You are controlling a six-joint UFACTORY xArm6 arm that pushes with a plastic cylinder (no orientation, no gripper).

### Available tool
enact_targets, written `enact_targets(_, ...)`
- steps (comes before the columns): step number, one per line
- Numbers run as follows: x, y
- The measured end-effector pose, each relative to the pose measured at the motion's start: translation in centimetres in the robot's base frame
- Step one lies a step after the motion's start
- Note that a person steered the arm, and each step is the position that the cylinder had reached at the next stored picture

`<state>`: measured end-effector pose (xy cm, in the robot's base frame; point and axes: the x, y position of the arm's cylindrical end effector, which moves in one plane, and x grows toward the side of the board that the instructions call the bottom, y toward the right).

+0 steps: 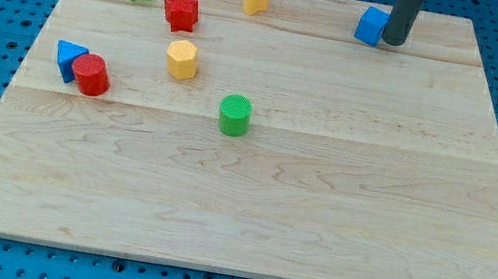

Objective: Move the arm to the left of the yellow heart

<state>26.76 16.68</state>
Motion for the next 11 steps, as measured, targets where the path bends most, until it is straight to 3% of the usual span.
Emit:
enact_targets(1,4.8,-0.7)
enact_targets(2,5.3,-4.1)
enact_targets(3,3.8,-12.2)
enact_targets(5,-1.9,-22.0)
enact_targets(9,-2.1,-22.5)
enact_targets(11,-4.8,-22.7)
